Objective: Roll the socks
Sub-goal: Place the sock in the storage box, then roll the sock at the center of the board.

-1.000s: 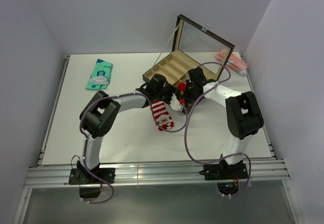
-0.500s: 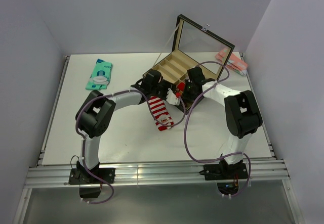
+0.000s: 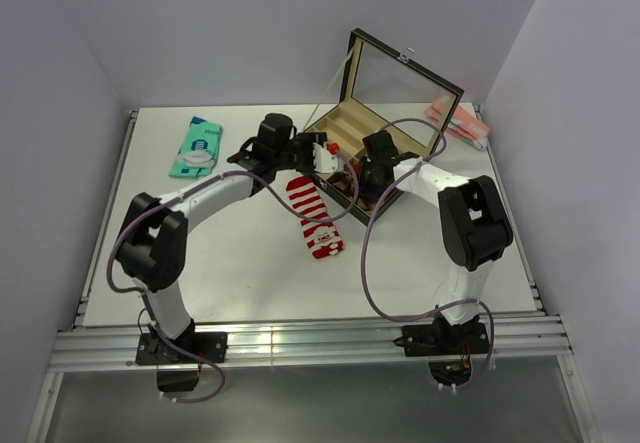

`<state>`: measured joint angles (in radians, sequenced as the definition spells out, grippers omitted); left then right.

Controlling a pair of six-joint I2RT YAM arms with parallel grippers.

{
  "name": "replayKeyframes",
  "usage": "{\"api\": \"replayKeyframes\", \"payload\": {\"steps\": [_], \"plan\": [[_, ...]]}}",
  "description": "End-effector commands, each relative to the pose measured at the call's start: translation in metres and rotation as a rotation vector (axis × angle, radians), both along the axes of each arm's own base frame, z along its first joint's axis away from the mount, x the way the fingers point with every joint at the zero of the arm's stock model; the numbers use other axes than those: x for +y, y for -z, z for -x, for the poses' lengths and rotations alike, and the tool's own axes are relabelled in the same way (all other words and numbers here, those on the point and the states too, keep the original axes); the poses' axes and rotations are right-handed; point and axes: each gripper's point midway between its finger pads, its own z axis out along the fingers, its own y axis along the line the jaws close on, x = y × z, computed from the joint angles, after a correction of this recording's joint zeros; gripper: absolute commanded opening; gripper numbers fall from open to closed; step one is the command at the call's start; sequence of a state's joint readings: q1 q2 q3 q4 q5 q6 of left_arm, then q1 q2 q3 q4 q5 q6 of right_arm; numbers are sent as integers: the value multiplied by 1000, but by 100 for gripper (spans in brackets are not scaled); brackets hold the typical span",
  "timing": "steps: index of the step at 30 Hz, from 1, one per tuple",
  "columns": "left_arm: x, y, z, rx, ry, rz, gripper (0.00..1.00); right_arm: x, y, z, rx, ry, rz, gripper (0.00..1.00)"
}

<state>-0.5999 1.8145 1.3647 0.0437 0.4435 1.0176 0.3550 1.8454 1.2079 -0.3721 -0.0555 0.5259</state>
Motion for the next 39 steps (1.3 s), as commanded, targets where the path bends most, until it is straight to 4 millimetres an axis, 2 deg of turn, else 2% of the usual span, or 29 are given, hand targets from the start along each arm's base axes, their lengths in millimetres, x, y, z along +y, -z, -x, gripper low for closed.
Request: {"api": "replayKeyframes", "payload": {"steps": [1, 2, 5, 8, 9, 13, 18, 23, 28, 31, 32, 36, 37, 39], "plan": [[16, -27, 24, 68, -55, 84, 50, -17, 32, 11, 76, 15, 108, 41], [21, -23, 27, 92, -74, 82, 50, -19, 33, 12, 75, 21, 116, 42], [34, -28, 37, 159, -132, 124, 49, -21, 26, 11, 49, 38, 109, 49], [48, -32, 40, 193, -216, 158, 48, -19, 15, 12, 15, 52, 77, 52], [53, -25, 44, 243, -253, 152, 47, -19, 9, 11, -4, 59, 71, 53], [69, -24, 51, 302, -349, 177, 44, -17, -11, 6, -59, 83, 37, 57], [83, -6, 59, 404, -456, 170, 41, -16, -32, 0, -107, 102, 12, 59], [89, 12, 65, 434, -496, 156, 40, -19, -55, 1, -157, 120, -9, 59], [83, 17, 85, 431, -439, 151, 46, -23, -67, 5, -187, 133, -22, 60], [76, 38, 104, 409, -412, 111, 48, -28, -74, 8, -207, 150, -33, 60], [64, 38, 111, 388, -383, 117, 51, -30, -77, 11, -216, 154, -36, 60], [47, 58, 132, 400, -358, 94, 54, -38, -86, 18, -245, 180, -66, 60], [46, 68, 136, 408, -354, 78, 60, -39, -87, 21, -249, 185, -75, 60], [38, 71, 144, 402, -318, 83, 61, -45, -91, 25, -267, 202, -92, 60]]}}
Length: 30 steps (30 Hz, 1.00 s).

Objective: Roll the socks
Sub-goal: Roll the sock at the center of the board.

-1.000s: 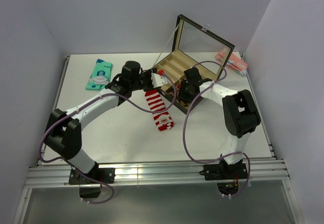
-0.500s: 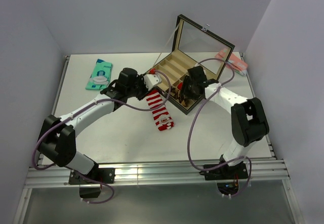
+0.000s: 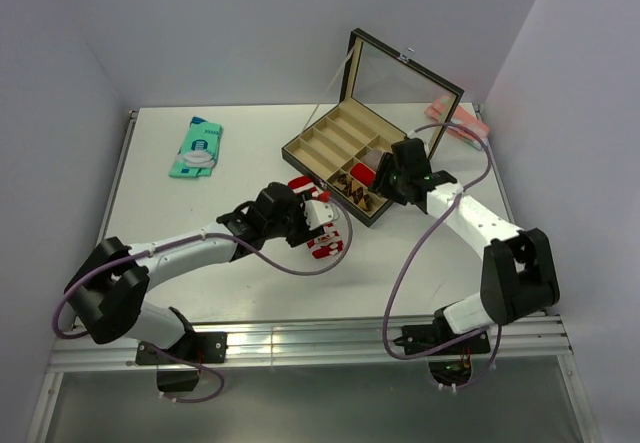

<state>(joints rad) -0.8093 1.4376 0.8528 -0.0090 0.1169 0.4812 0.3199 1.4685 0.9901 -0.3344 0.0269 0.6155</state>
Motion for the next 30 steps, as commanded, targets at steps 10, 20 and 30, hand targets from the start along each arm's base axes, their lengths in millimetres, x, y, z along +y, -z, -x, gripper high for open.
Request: {"api": "replayKeyframes", "payload": {"steps": [10, 20, 30], "plan": [[-37, 36, 49, -4, 92, 10, 56, -15, -21, 13, -108, 65, -62, 61], [-53, 60, 56, 2, 118, -7, 56, -20, -12, 21, -104, 65, -48, 61], [-51, 86, 49, -21, 117, -61, 50, -22, -14, 24, -116, 61, -43, 60]]}}
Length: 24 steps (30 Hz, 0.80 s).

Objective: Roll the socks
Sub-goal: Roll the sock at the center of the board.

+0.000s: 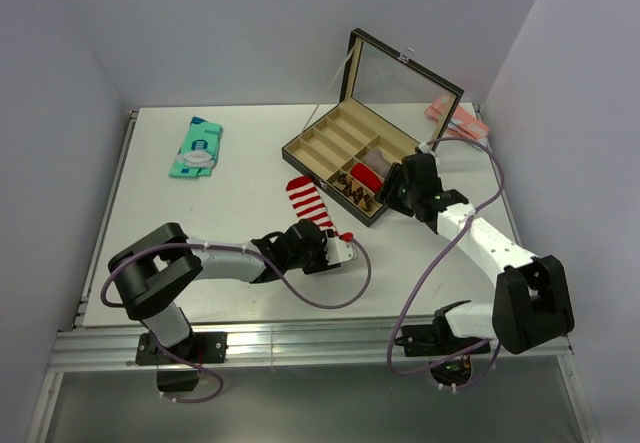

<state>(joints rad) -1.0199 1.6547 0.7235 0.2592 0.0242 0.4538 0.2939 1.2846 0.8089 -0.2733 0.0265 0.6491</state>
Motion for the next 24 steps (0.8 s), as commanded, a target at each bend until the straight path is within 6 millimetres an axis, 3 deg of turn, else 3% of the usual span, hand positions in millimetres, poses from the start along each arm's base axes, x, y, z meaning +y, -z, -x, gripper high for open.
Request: {"api": "replayKeyframes", "payload": {"steps": [1, 6, 11, 19, 24], "plan": [[-7, 1, -6, -43, 2, 19, 49, -4, -13, -5, -63, 11, -2, 60], [1, 8, -3, -44, 14, -2, 43, -4, -14, -4, -67, 4, 1, 58], [4, 13, 4, 1, 45, -19, 27, 0, -14, -4, -69, -13, -9, 56], [0, -9, 12, 200, 157, -3, 0, 2, -18, -3, -75, -43, 3, 52], [18, -22, 28, 358, 233, -38, 0, 13, -23, 1, -100, -103, -4, 49]]}}
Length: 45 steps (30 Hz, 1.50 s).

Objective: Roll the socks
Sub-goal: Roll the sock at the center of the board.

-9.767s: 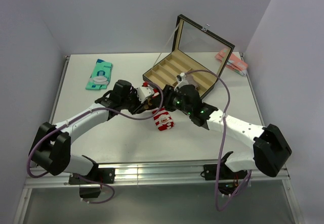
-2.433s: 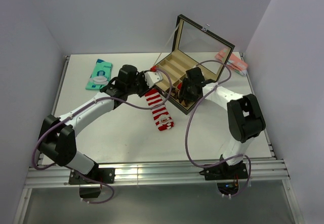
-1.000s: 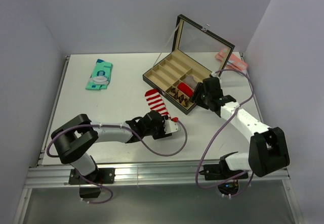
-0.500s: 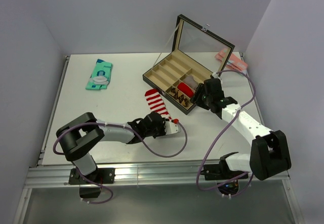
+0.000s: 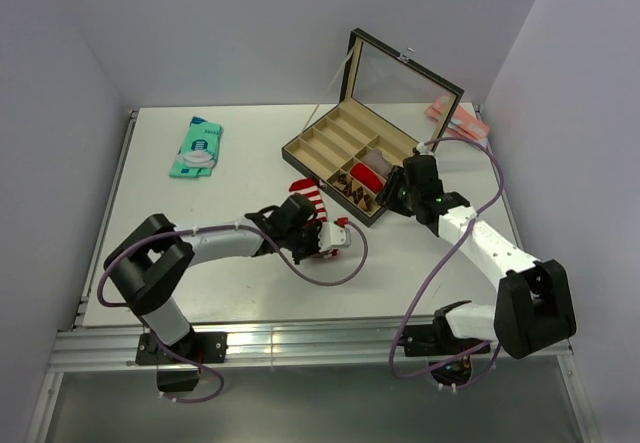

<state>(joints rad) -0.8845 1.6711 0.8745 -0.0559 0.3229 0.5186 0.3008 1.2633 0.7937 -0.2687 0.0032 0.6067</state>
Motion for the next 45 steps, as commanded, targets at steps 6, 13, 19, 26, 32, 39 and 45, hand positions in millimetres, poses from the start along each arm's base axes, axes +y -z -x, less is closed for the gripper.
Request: {"api": "replayKeyframes", "payload": {"steps": [6, 13, 19, 26, 32, 39, 45], "plan": [[45, -21, 47, 388, 160, -22, 0, 31, -31, 4, -161, -106, -22, 49], [79, -19, 51, 628, 204, -21, 0, 86, -29, 32, -242, -242, 9, 48], [95, -14, 42, 815, 186, -4, 0, 121, -27, 64, -356, -413, -98, 49], [99, 12, 19, 868, 72, -31, 0, 171, -23, 105, -451, -666, -93, 52], [100, 24, 11, 872, 13, -65, 0, 216, 0, 129, -443, -849, -34, 54], [106, 29, 12, 902, 5, -94, 0, 242, 34, 124, -408, -952, 71, 55], [109, 33, 11, 923, -2, -105, 0, 252, 42, 124, -403, -996, 115, 56]]}}
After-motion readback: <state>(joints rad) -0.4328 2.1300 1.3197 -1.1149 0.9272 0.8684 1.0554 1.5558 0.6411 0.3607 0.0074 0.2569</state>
